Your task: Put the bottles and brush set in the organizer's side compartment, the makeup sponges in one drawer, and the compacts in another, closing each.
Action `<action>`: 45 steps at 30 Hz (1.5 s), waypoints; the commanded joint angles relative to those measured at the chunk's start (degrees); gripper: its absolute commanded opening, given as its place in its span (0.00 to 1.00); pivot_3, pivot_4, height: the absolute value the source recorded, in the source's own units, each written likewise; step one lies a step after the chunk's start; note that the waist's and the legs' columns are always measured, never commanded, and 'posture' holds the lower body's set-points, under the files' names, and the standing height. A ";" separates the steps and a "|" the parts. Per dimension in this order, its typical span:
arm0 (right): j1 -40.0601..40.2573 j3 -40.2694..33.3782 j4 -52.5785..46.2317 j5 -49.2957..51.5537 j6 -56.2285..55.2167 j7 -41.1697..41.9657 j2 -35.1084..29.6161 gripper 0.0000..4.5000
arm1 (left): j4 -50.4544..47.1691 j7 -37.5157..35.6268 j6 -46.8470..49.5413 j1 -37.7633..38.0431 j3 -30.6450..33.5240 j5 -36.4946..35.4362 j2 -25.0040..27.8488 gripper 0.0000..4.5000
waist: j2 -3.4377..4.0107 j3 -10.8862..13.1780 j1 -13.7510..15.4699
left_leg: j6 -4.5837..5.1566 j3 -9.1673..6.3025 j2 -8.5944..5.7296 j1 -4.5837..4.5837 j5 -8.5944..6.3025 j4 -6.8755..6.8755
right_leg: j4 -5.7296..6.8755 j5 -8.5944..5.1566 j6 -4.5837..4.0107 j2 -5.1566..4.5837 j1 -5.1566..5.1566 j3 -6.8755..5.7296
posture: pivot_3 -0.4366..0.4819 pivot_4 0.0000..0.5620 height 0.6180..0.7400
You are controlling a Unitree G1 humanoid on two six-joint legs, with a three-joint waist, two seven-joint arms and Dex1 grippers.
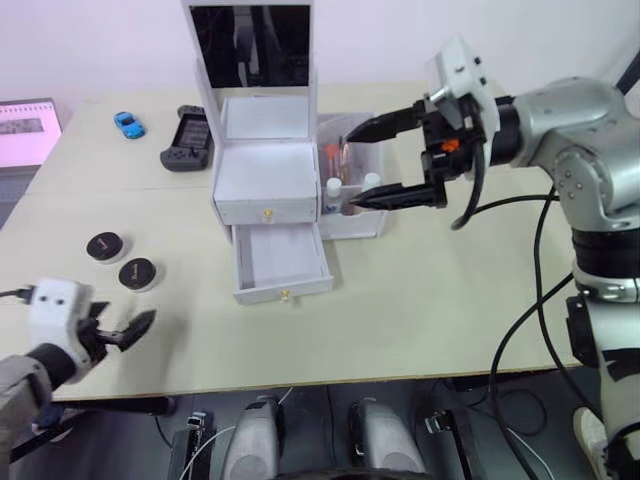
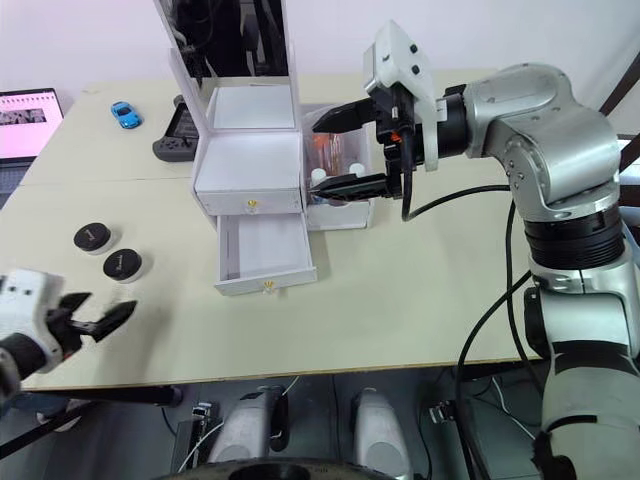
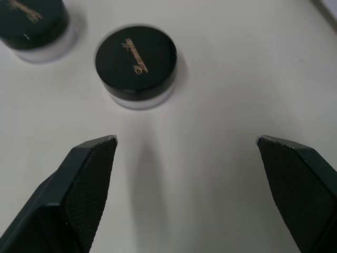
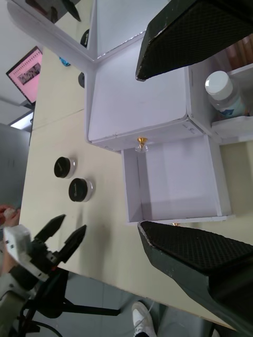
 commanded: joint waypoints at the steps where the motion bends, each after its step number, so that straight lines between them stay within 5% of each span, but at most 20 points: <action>1: -1.32 -1.75 -2.01 -1.08 0.04 -0.63 -1.86 1.00 | 7.51 3.54 3.43 -7.77 -2.79 2.75 2.10 0.99 | -0.01 -0.01 0.15 | 0.00 -0.02 0.00 0.01 0.00 0.01 | 0.03 0.00 0.00 0.05 0.00 -0.02 | 0.48 0.27 1.00; 14: 2.04 -4.65 -6.97 -0.84 2.88 -3.53 -6.55 1.00 | 19.50 1.77 3.67 -23.90 -13.34 7.61 5.62 0.99 | -0.06 0.00 -0.07 | 0.00 0.01 -0.01 0.00 0.00 -0.01 | 0.05 0.12 0.22 0.06 -0.01 -0.03 | 0.48 0.27 1.00; 17: 2.08 -5.02 -7.30 -0.44 3.46 -3.95 -6.63 1.00 | 19.20 1.11 4.54 -24.56 -13.77 7.44 5.75 0.81 | -0.06 0.00 -0.02 | 0.00 0.01 -0.01 0.00 0.00 -0.01 | 0.04 0.12 0.22 0.05 -0.01 -0.03 | 0.48 0.27 1.00; 19: 2.46 -5.10 -7.53 -0.50 3.42 -4.22 -6.65 1.00 | 18.45 1.03 5.43 -24.50 -13.84 7.55 5.90 0.60 | -0.06 0.00 -0.02 | 0.00 0.01 -0.01 0.00 0.00 -0.01 | 0.04 0.12 0.22 0.04 -0.01 -0.03 | 0.48 0.27 1.00; 26: 2.38 -4.85 -6.95 -0.65 2.59 -4.49 -6.15 1.00 | 14.24 -0.37 8.20 -25.24 -11.67 6.34 8.22 0.60 | -0.07 0.00 -0.03 | 0.00 0.01 -0.01 -0.01 0.00 -0.01 | 0.04 0.12 0.22 0.05 -0.01 -0.03 | 0.48 0.27 1.00; 36: 2.01 -4.77 -6.34 -0.80 2.26 -4.86 -5.25 1.00 | -2.30 -17.19 6.53 -30.46 -15.93 -7.56 12.07 0.60 | -0.09 0.02 0.11 | 0.00 0.03 -0.04 -0.04 0.00 0.03 | 0.00 0.04 0.08 -0.01 0.03 -0.02 | 0.48 0.27 1.00; 45: 4.51 -6.54 -9.87 0.45 4.39 -6.48 -6.53 1.00 | -0.26 -6.81 12.11 -42.17 -31.57 -4.27 1.15 0.60 | -0.10 0.02 0.14 | 0.02 -0.05 -0.06 -0.03 0.01 0.12 | 0.08 0.20 0.39 0.14 0.08 0.01 | 0.48 0.27 1.00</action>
